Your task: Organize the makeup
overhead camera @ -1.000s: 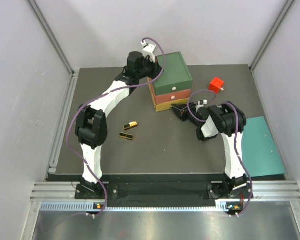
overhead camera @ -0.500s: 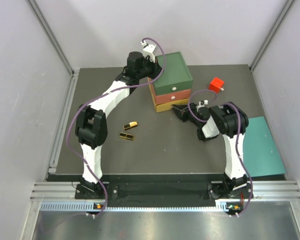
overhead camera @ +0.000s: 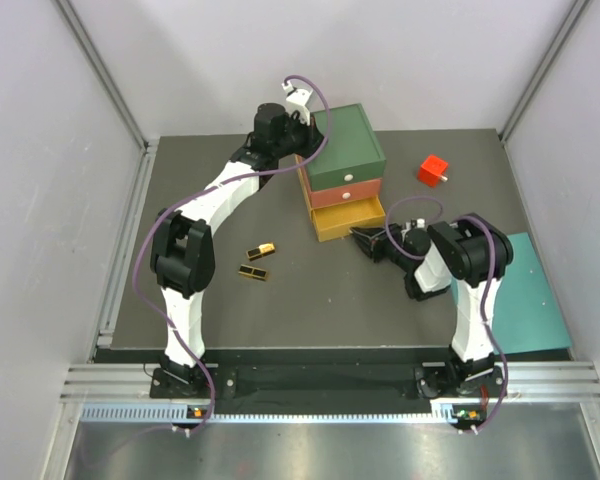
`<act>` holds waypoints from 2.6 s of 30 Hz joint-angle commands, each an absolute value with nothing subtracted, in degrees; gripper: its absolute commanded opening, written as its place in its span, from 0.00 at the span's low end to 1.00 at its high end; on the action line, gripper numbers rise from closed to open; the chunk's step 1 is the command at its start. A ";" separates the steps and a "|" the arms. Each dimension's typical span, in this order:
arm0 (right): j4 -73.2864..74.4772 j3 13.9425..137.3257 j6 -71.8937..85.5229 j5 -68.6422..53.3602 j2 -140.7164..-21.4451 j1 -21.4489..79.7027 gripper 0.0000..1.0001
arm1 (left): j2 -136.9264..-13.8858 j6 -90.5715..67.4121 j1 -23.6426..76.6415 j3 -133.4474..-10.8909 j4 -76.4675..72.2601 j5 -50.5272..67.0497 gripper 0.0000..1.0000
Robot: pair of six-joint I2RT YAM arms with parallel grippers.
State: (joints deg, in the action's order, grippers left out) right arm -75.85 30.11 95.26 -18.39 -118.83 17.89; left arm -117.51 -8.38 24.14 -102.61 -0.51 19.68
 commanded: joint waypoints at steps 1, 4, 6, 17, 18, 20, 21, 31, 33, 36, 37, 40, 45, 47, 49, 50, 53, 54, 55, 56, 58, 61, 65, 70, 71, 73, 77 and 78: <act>-88.23 24.71 98.87 -16.96 -116.19 17.93 0.02 | -123.14 -6.85 22.94 -97.82 20.13 16.08 0.00; -88.94 22.25 99.67 -16.88 -114.88 18.02 0.02 | -122.96 -7.03 22.94 -97.65 19.95 16.26 0.00; -89.21 21.19 99.49 -16.88 -113.82 18.28 0.03 | -122.96 -7.21 22.94 -97.56 19.86 16.43 0.00; -82.12 22.14 94.16 -19.94 -106.89 18.19 0.26 | -122.52 -7.47 22.94 -96.77 19.34 16.44 0.00; -78.44 23.11 92.30 -20.65 -103.13 18.19 0.28 | -122.52 -7.47 22.94 -96.94 19.34 16.35 0.00; -64.66 27.67 83.88 -22.92 -99.07 18.19 0.32 | -122.52 -7.30 22.94 -96.94 19.42 16.26 0.00; -59.38 29.95 80.28 -23.55 -95.40 18.28 0.32 | -122.43 -7.29 22.94 -96.94 19.51 16.26 0.00; -2.74 64.30 35.27 -20.84 -93.68 20.57 0.27 | -122.26 -7.03 22.94 -96.77 19.42 16.17 0.00; 2.43 67.40 32.27 -20.22 -96.14 20.57 0.11 | -122.17 -7.12 22.94 -96.77 19.42 16.26 0.00; 4.39 70.40 29.10 -20.57 -97.03 20.74 0.03 | -122.17 -7.21 22.94 -96.68 19.42 16.35 0.00; 4.57 70.75 28.05 -20.57 -96.86 20.92 0.02 | -122.17 -7.21 22.94 -96.68 19.25 16.35 0.00; 5.88 71.36 25.68 -20.65 -96.50 21.88 0.00 | -122.08 -7.29 22.94 -96.85 19.16 16.35 0.00; 8.61 72.07 20.93 -20.39 -95.80 25.83 0.00 | -122.17 -7.29 22.94 -96.86 19.16 16.26 0.00; 10.80 73.47 17.24 -19.78 -96.06 29.07 0.00 | -122.26 -7.29 22.94 -97.03 19.16 16.35 0.00; 12.82 75.31 12.60 -19.25 -96.59 31.72 0.00 | -122.34 -7.29 22.94 -97.12 19.16 16.43 0.00; 14.66 76.11 11.18 -18.90 -97.29 34.60 0.00 | -122.43 -7.38 22.94 -97.12 19.25 16.44 0.00; 17.91 78.48 5.99 -17.14 -99.04 40.15 0.01 | -122.43 -7.38 22.94 -96.95 19.25 16.44 0.00; 18.28 79.36 4.85 -16.79 -99.49 41.38 0.02 | -122.43 -7.38 22.94 -96.94 19.25 16.35 0.00; 19.15 79.97 2.66 -15.83 -100.01 43.66 0.03 | -122.34 -7.38 22.94 -96.94 19.25 16.35 0.00; 19.86 80.50 1.85 -15.21 -100.98 44.81 0.06 | -122.34 -7.30 22.94 -96.94 19.25 16.35 0.00; 21.79 81.91 -1.47 -14.51 -101.95 47.27 0.10 | -122.34 -7.29 22.94 -96.94 19.34 16.26 0.00; 23.81 82.53 -5.08 -13.19 -103.62 50.00 0.17 | -122.43 -7.38 22.94 -96.86 19.34 16.26 0.00; 25.22 82.79 -8.34 -10.90 -105.73 53.17 0.35 | -122.43 -7.56 22.94 -96.51 19.25 16.52 0.00; 25.49 85.16 -10.19 -8.88 -108.80 55.80 0.49 | -122.25 -7.65 22.94 -96.24 19.16 16.52 0.00; 25.40 85.69 -10.37 -8.53 -110.03 56.16 0.51 | -122.08 -7.73 22.94 -96.15 19.07 16.52 0.00; 25.49 87.88 -10.99 -7.74 -111.53 56.95 0.55 | -122.08 -7.82 22.94 -95.98 19.07 16.52 0.00; 25.40 93.15 -11.34 -6.95 -116.18 58.01 0.59 | -121.90 -7.82 22.94 -95.71 18.98 16.70 0.00; 25.40 93.95 -11.25 -6.77 -116.71 58.18 0.59 | -121.82 -7.82 22.94 -95.71 18.98 16.70 0.00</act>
State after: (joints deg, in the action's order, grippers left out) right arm 26.50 87.94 -9.56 -8.60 -114.08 56.62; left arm -116.88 -8.88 23.97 -101.19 -1.80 19.84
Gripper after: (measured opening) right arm 0.581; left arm 0.009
